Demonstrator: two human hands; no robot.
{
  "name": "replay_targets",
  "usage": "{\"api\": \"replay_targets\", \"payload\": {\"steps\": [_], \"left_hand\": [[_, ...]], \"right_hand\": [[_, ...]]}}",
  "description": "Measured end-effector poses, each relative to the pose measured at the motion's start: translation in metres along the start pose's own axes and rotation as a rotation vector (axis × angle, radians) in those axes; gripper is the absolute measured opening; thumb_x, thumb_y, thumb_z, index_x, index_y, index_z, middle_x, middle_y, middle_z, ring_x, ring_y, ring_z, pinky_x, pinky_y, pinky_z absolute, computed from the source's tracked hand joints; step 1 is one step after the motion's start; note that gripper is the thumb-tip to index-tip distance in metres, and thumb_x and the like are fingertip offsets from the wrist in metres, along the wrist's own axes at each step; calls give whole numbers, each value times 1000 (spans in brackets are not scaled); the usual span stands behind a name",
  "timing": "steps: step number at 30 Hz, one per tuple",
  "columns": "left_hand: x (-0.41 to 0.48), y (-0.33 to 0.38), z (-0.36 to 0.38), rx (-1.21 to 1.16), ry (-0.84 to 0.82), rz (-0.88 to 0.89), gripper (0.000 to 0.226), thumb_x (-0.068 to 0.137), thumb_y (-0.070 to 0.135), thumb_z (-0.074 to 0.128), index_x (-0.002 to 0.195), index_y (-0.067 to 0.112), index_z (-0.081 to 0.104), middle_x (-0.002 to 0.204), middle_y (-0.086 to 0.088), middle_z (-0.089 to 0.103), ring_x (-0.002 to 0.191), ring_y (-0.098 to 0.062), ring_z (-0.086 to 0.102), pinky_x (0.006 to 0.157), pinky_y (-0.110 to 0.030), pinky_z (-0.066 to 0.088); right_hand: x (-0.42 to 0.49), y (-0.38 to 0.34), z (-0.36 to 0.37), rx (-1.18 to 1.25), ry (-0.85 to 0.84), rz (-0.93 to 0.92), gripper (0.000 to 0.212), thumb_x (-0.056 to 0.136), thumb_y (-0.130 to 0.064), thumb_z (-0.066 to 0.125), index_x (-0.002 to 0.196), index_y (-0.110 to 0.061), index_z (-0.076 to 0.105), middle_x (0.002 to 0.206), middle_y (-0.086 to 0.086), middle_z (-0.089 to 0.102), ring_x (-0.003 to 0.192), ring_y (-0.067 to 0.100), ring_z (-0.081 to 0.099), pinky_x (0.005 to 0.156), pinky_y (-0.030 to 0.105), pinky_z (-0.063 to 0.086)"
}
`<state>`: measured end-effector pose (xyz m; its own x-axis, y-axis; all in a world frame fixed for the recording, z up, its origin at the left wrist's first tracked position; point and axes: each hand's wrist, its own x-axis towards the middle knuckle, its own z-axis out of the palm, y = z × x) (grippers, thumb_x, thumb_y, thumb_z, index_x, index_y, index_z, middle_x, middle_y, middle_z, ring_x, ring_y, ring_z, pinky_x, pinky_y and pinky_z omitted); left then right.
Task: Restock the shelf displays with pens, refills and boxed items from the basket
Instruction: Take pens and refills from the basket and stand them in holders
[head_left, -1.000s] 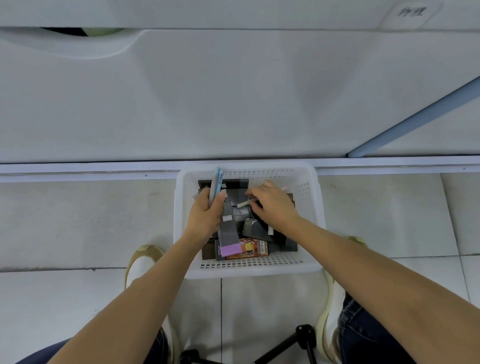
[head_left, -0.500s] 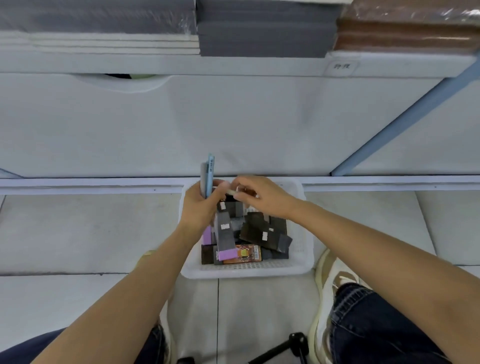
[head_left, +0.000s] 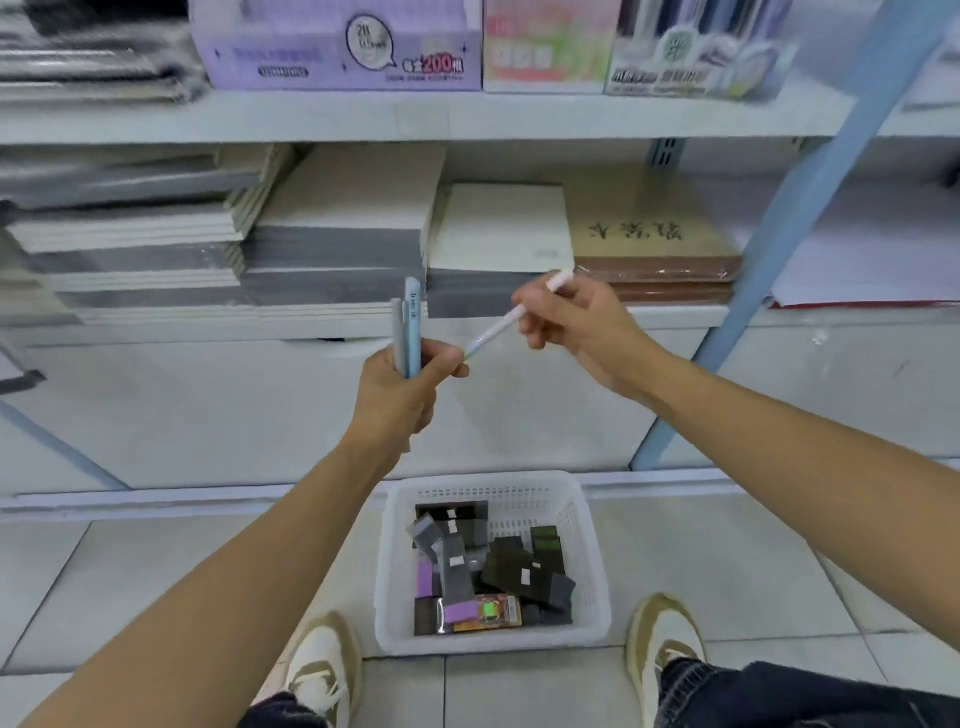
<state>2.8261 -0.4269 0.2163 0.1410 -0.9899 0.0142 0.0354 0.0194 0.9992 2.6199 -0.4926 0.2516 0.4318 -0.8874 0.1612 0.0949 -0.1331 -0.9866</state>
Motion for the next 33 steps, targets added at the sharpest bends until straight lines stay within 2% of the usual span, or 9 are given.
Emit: {"api": "replay_targets", "payload": {"steps": [4, 7, 10, 14, 17, 19, 25, 29, 33], "left_hand": [[2, 67, 18, -21, -56, 121, 22, 91, 21, 66, 93, -2, 64, 51, 11, 59, 39, -8, 28, 38, -18, 28], [4, 113, 26, -27, -96, 172, 16, 91, 22, 67, 90, 7, 63, 64, 4, 67, 40, -9, 30, 38, -19, 29], [6, 153, 35, -25, -101, 210, 21, 91, 24, 67, 94, 4, 63, 51, 9, 56, 37, -8, 28, 37, -19, 26], [17, 195, 44, -59, -72, 151, 19, 94, 26, 55, 99, 8, 57, 81, 0, 68, 37, -9, 24, 36, -20, 21], [27, 218, 47, -87, -30, 123, 22, 95, 21, 37, 93, 13, 57, 82, -1, 62, 39, -10, 24, 39, -21, 19], [34, 226, 47, -83, -24, 162, 22, 98, 16, 34, 95, 14, 56, 78, -1, 57, 40, -9, 27, 38, -20, 22], [58, 235, 42, -57, -87, 321, 19, 105, 20, 39, 104, 11, 56, 62, 0, 57, 43, -10, 45, 42, -23, 41], [71, 238, 41, -32, -104, 370, 22, 105, 23, 39, 109, 10, 56, 59, 2, 60, 47, -11, 55, 50, -23, 52], [80, 237, 40, -15, -132, 389, 24, 105, 26, 39, 111, 12, 57, 59, 1, 61, 51, -12, 58, 55, -25, 55]], "right_hand": [[5, -68, 6, -48, 161, -226, 27, 100, -25, 49, 96, -10, 71, 76, -1, 62, 71, 12, 56, 62, 23, 48], [9, -115, 6, -109, 253, -338, 23, 102, -17, 46, 105, -6, 66, 84, 2, 66, 73, 10, 61, 63, 23, 50], [12, -157, 3, -122, 285, -426, 17, 100, -9, 48, 113, -3, 57, 87, 9, 66, 73, 13, 66, 62, 23, 53], [17, -202, -3, -162, 363, -532, 11, 100, -8, 49, 107, -2, 55, 87, 11, 66, 69, 11, 67, 62, 22, 55], [28, -232, -8, -226, 435, -620, 6, 100, -9, 50, 97, -8, 55, 85, 9, 67, 72, 14, 70, 61, 26, 56], [39, -247, -12, -308, 470, -654, 7, 99, -9, 51, 93, -10, 55, 86, 11, 67, 76, 15, 70, 62, 28, 56], [72, -255, -18, -539, 458, -628, 12, 97, -8, 55, 101, 0, 61, 89, 13, 70, 76, 8, 70, 62, 14, 52], [85, -252, -15, -513, 465, -694, 11, 98, -11, 54, 99, -2, 60, 85, 11, 70, 76, 13, 71, 54, 20, 54], [94, -259, -19, -481, 507, -745, 7, 98, -11, 52, 91, -11, 55, 85, 14, 69, 74, 16, 70, 53, 17, 50]]}}
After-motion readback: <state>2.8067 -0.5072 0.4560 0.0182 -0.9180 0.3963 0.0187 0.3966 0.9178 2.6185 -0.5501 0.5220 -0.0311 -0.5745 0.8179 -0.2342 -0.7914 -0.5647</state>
